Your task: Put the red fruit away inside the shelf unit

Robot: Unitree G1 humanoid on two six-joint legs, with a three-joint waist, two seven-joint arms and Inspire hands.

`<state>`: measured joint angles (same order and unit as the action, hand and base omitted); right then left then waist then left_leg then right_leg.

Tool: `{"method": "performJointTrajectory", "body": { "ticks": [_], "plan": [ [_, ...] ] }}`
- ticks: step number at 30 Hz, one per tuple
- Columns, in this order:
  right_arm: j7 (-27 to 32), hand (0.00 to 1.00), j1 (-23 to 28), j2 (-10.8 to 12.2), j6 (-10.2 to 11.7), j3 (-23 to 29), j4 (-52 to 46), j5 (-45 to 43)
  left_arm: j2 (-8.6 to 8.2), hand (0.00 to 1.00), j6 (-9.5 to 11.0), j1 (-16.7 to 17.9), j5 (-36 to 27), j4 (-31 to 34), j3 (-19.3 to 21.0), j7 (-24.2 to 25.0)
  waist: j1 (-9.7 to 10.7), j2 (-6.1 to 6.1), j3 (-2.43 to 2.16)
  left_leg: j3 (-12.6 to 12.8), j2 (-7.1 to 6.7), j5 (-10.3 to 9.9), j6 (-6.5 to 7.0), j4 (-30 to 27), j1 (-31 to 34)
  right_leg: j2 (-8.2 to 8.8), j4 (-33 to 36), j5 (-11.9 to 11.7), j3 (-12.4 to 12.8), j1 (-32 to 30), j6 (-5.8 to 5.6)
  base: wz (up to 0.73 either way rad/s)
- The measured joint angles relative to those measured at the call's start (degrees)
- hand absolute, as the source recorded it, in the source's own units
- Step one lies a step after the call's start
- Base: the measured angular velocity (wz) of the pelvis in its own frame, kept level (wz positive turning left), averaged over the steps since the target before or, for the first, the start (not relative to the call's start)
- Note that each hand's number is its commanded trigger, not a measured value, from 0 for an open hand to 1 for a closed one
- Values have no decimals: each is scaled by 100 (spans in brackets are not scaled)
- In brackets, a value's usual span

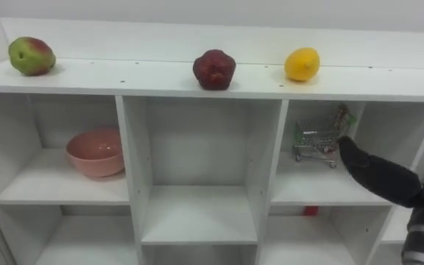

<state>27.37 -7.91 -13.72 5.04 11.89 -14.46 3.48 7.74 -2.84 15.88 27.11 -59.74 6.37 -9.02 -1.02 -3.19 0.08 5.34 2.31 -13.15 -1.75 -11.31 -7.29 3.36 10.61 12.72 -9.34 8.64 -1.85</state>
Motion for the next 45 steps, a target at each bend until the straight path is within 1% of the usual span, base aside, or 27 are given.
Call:
{"method": "performJointTrajectory", "body": {
  "ticks": [2,3,7,10,14,16,19,20,21,22,23,25,27,28,32,35,37,38,42,44,45],
  "plan": [
    [1,0,-87,-65,106,0,-110,-144,2,0,43,-5,2,-1,0,61,-14,6,-1,-29,0,1,1,-17,20,2,7,-1,-30,-3,1,7],
    [-1,0,-117,-147,145,1,-198,-187,2,0,55,-10,4,-5,0,91,-34,8,-4,-52,0,1,1,-30,49,2,11,-1,-48,-1,2,6],
    [-60,0,-289,-418,201,-119,-392,-388,3,0,81,-42,3,-141,2,102,-97,11,-9,-64,-1,4,0,-32,73,-2,25,-3,-31,-45,6,0],
    [-185,0,-339,-468,263,-209,-450,-411,7,0,81,-131,3,-297,-39,122,-111,-14,-7,-65,-2,4,0,-30,78,-1,19,-3,-32,-56,6,0],
    [-360,0,-460,-474,250,-358,-450,-407,23,0,87,-187,3,-312,-90,254,-121,-55,-15,-79,-2,8,-2,-10,115,-2,9,-3,-58,-80,6,0],
    [-532,0,-685,-491,241,-426,-472,-405,80,0,78,-210,5,-247,-105,369,-102,-100,-39,-101,-2,20,-2,-10,172,-2,8,-3,-86,-114,6,5],
    [-721,0,-914,-523,237,-448,-474,-396,130,0,73,-190,5,-179,-107,434,-103,-164,-40,-152,-2,20,-2,-3,164,-2,-1,-4,-133,-88,6,7],
    [-758,0,-949,-530,239,-445,-464,-378,141,0,72,-188,9,-144,-105,441,-105,-180,-34,-167,-2,20,-2,-3,159,-2,-3,-4,-161,-62,6,14],
    [-804,0,-1027,-569,241,-445,-405,-322,169,0,74,-184,10,-43,-108,456,-117,-177,3,-218,-3,20,-2,-4,152,-3,-5,-4,-180,-41,6,14],
    [-872,0,-1114,-623,240,-457,-347,-160,196,0,84,-182,7,14,-131,454,-133,-223,26,-226,-3,20,-2,-4,130,-4,-4,-5,-181,-43,6,9],
    [-898,0,-1159,-643,241,-470,-305,-99,211,0,84,-193,7,14,-164,454,-158,-215,40,-226,-3,20,-2,-4,123,-4,-4,-5,-182,-40,6,0],
    [-1011,0,-1256,-677,241,-500,-138,112,227,0,91,-216,0,14,-209,451,-236,-232,45,-238,-3,20,-2,-5,124,-2,-4,-5,-193,-41,6,0],
    [-1114,0,-1287,-680,240,-508,-12,243,234,0,91,-213,-5,13,-209,451,-257,-237,47,-240,-3,20,-2,-8,130,-1,-4,-5,-193,-45,6,0],
    [-1171,0,-1319,-680,236,-510,71,339,234,0,91,-222,-3,13,-209,455,-265,-267,29,-239,-3,20,-2,-14,148,0,-4,-5,-193,-60,6,0],
    [-1339,0,-1348,-681,235,-511,191,516,234,0,71,-170,4,11,-203,516,-328,-238,48,-240,-3,20,-2,-31,186,0,-4,-5,-194,-89,6,0],
    [-1407,0,-1426,-805,224,-511,557,584,244,0,62,-216,7,9,-199,563,-378,-257,35,-277,-3,21,-4,-67,279,3,1,-7,-241,-136,9,5],
    [-1445,0,-1470,-877,126,-512,797,712,242,0,62,-249,7,8,-200,575,-408,-280,20,-285,-3,21,-4,-67,278,3,-1,-7,-245,-141,10,0],
    [-1452,0,-1475,-877,123,-514,845,759,244,0,62,-250,8,8,-200,574,-416,-284,17,-287,-3,21,-4,-66,278,3,-1,-8,-247,-136,10,0],
    [-1648,0,-1821,-889,101,-615,1215,886,278,0,61,-260,7,10,-196,614,-396,-318,19,-307,-4,21,-5,-70,308,-1,-2,-7,-253,-128,10,1],
    [-1755,0,-1878,-935,100,-614,1215,996,302,0,62,-259,19,37,-194,630,-395,-336,19,-313,-4,21,-5,-63,296,-2,2,-7,-242,-125,10,3],
    [-1847,0,-1929,-1006,96,-615,1219,1074,305,0,62,-261,70,58,-187,633,-408,-350,24,-321,-4,21,-5,-57,294,-2,0,-7,-240,-133,10,0]
  ]
}}
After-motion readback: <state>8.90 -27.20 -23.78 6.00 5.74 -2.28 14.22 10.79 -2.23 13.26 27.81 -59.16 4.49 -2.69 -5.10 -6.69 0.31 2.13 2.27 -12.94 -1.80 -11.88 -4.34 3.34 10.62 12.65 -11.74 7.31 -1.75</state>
